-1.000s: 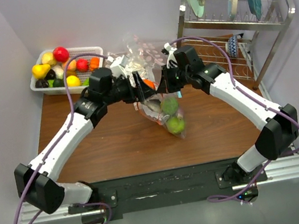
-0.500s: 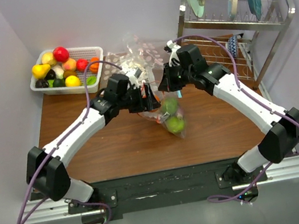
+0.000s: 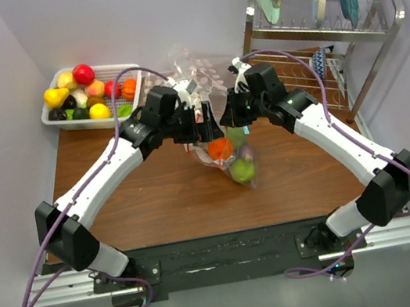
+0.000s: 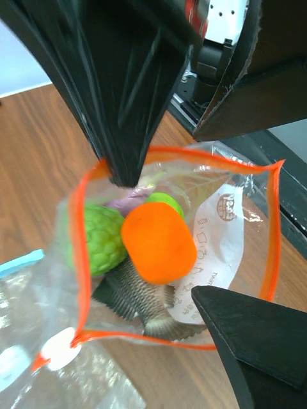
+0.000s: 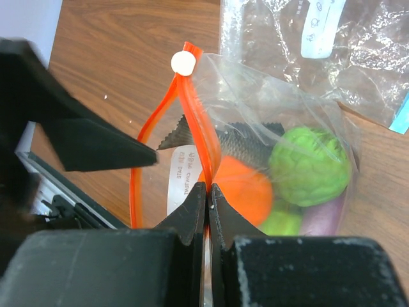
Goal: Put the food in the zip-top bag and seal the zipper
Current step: Place the fake fruit in the zipper food storage bag, then adjust the zipper food storage bag at the center of the board.
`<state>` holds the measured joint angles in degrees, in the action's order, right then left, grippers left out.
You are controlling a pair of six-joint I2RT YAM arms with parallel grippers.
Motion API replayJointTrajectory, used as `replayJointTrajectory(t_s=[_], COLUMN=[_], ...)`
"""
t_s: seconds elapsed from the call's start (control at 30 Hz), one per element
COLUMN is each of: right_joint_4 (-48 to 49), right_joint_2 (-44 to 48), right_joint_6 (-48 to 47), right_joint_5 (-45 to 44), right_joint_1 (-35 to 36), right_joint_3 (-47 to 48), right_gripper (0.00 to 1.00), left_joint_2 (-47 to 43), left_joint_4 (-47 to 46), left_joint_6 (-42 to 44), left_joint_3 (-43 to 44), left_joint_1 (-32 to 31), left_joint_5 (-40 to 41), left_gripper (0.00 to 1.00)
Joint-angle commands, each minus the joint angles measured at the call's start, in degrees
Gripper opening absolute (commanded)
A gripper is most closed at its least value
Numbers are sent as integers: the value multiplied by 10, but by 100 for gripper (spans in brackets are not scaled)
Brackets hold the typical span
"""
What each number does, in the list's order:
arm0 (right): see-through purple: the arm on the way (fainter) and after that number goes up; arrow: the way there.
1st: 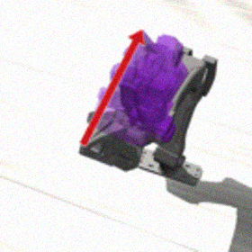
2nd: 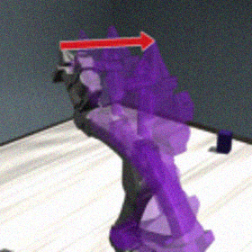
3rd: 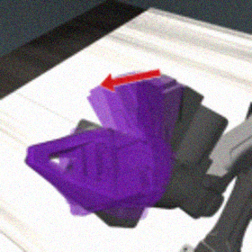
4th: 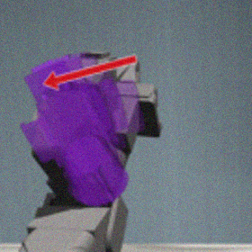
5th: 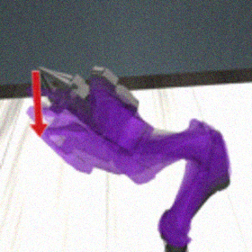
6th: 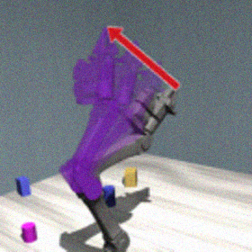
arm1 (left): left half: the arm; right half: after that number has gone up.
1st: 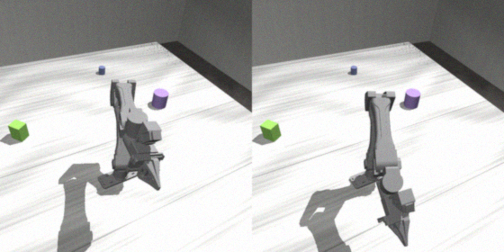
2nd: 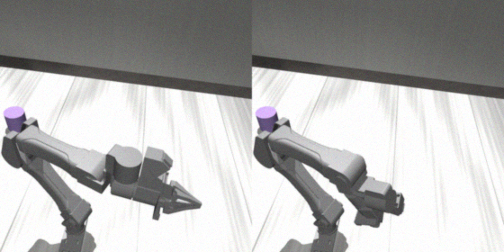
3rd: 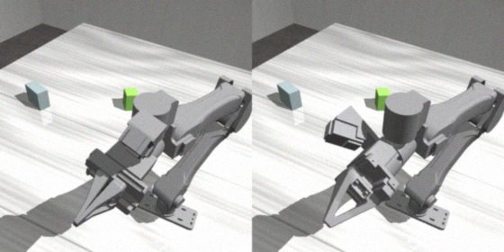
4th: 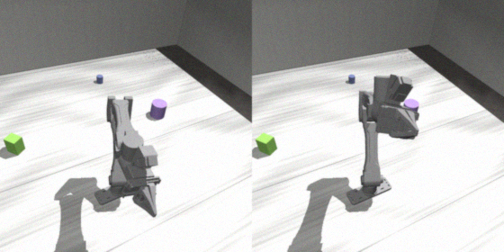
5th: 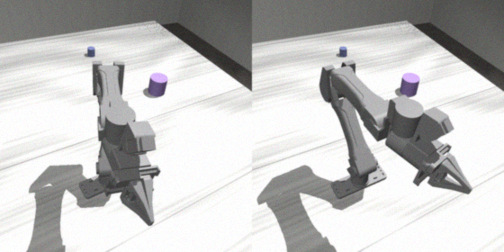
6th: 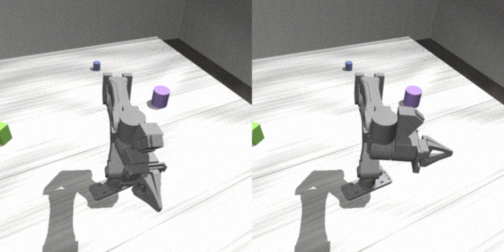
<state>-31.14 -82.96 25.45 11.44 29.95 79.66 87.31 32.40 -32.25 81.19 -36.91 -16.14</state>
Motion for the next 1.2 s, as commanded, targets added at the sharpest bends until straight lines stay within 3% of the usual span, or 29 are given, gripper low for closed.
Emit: replayJointTrajectory(t_s=[0.0, 0.33, 0.47, 0.5, 0.57, 0.87, 0.93, 0.97, 1.03, 1.17], right_joint_4=[25, 25, 26, 27, 27, 31, 31, 32, 32, 32], right_joint_2=[23, 26, 25, 25, 24, 21, 20, 20, 18, 15], right_joint_6=[3, 1, 1, 1, 0, 1, 1, 2, 1, 1], right_joint_5=[-5, -8, -5, -5, -5, 0, 1, 1, 1, 1], right_joint_1=[-2, -4, -3, -4, -3, -3, -5, -4, -5, -5], right_joint_3=[-6, -3, -4, -5, -6, -8, -6, -7, -6, -8], right_gripper=[0, 0, 0, 0, 0, 0, 0, 0, 0, 0], left_joint_2=[-28, -16, -17, -19, -21, -27, -22, -21, -22, -28], left_joint_4=[56, 108, 85, 79, 74, 58, 57, 57, 57, 61], left_joint_6=[33, 66, 62, 61, 57, 47, 47, 47, 47, 52], left_joint_3=[65, 59, 15, 10, -5, -43, -45, -44, -41, -12], left_joint_1=[-4, -1, 4, 4, 5, 15, 16, 17, 16, 17], left_joint_5=[36, 184, 167, 164, 164, 167, 165, 164, 164, 148], left_gripper=[100, 99, 78, 65, 50, 37, 27, 14, 0, 0])
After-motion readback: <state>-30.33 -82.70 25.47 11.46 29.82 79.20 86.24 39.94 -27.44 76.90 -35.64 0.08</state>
